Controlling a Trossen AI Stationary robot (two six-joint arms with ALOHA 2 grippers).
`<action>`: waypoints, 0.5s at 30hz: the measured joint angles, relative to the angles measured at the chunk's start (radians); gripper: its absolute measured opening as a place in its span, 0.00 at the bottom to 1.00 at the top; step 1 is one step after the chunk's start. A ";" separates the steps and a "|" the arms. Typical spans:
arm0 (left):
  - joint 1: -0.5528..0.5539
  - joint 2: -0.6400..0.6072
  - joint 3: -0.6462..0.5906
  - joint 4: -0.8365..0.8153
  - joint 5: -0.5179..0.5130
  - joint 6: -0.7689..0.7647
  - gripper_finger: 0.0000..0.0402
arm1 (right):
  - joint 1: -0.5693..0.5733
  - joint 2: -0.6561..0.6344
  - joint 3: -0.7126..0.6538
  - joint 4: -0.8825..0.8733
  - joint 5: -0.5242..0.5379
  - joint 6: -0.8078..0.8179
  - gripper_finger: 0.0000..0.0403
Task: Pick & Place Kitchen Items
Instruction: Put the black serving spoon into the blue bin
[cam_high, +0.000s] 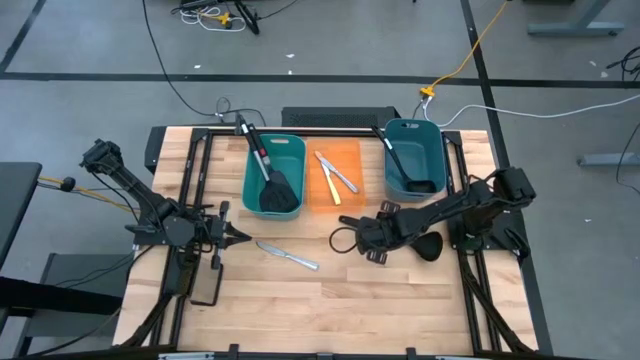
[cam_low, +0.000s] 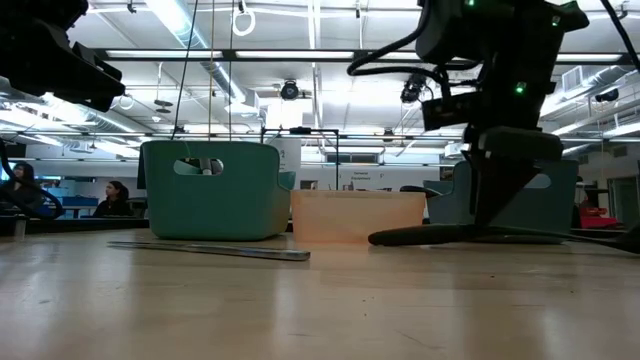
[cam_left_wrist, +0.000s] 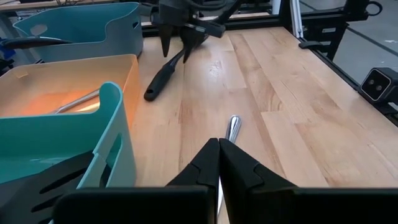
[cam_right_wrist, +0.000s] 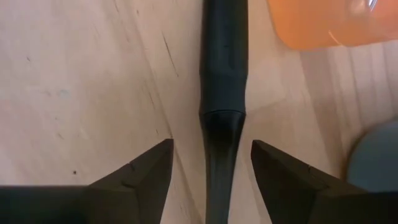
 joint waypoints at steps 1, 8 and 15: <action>0.000 0.000 0.000 -0.001 0.000 0.000 0.03 | -0.004 0.000 -0.003 0.004 -0.003 -0.002 0.55; 0.000 0.000 0.000 0.000 0.000 0.000 0.03 | -0.021 0.000 -0.079 0.075 -0.050 0.002 0.54; 0.000 0.000 0.000 0.000 0.000 0.000 0.03 | -0.042 -0.003 -0.121 0.109 -0.080 0.009 0.52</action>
